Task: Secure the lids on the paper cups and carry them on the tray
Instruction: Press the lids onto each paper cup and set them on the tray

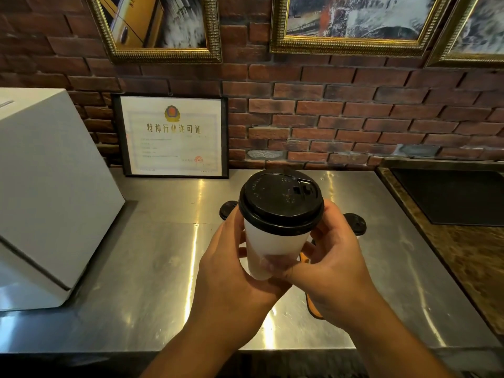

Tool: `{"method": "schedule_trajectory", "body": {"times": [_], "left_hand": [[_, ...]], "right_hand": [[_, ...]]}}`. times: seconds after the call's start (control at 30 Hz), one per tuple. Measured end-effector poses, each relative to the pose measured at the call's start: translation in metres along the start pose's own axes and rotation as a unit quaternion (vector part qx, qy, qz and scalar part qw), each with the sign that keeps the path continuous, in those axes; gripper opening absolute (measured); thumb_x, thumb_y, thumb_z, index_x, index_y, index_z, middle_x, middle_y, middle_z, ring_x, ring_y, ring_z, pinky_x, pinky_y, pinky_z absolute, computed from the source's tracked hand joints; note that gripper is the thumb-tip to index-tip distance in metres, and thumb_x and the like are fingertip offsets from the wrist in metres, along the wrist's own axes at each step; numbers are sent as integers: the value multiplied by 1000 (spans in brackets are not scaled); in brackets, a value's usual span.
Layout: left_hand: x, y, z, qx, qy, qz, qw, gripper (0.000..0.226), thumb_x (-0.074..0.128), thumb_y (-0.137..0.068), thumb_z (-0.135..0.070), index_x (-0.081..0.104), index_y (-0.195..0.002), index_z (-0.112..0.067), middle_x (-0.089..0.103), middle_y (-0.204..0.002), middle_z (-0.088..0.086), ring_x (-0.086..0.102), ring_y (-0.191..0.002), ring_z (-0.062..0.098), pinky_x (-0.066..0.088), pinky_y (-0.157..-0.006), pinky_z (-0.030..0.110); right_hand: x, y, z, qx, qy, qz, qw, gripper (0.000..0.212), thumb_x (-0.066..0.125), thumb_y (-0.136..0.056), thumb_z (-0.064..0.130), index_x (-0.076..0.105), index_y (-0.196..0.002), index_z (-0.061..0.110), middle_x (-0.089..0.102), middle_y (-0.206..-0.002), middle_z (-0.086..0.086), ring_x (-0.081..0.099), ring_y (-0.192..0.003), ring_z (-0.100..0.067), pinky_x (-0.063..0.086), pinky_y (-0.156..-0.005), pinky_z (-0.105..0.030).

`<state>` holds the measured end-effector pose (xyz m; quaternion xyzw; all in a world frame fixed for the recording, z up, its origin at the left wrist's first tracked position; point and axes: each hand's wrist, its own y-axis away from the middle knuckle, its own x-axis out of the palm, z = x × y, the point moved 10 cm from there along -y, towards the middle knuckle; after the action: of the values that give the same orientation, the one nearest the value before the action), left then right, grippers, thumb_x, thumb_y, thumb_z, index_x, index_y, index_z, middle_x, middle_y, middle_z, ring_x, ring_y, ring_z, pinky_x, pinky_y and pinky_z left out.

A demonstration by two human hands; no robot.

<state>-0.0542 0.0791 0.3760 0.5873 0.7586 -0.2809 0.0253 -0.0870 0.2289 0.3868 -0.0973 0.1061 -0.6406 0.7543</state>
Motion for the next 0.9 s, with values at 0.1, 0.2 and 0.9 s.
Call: {"method": "schedule_trajectory", "body": {"times": [0.1, 0.2, 0.9], "left_hand": [[-2, 0, 2, -15, 6, -11, 1000, 83, 66, -53, -95, 22, -124, -91, 40, -119, -66, 44, -115, -33, 34, -70, -12], [0, 0, -1, -13, 16, -9, 1000, 84, 66, -51, -99, 23, -123, -92, 41, -119, -66, 43, -115, -34, 33, -68, -12], [6, -6, 3, -2, 18, 13, 1000, 92, 79, -56, -77, 26, -131, -85, 45, -125, -60, 45, -117, -31, 34, -66, -10]], "right_hand": [[4, 0, 3, -1, -1, 13, 1000, 93, 103, -57, 7, 60, -110, 71, 70, -123, 30, 63, -116, 11, 54, -79, -8], [3, 0, 5, 6, -5, 5, 1000, 88, 105, -47, 24, 61, -105, 73, 71, -118, 32, 64, -111, 15, 55, -76, -7], [-1, -4, -5, 7, 11, 9, 1000, 87, 96, -57, 11, 59, -110, 69, 70, -122, 28, 64, -115, 9, 54, -78, -7]]}}
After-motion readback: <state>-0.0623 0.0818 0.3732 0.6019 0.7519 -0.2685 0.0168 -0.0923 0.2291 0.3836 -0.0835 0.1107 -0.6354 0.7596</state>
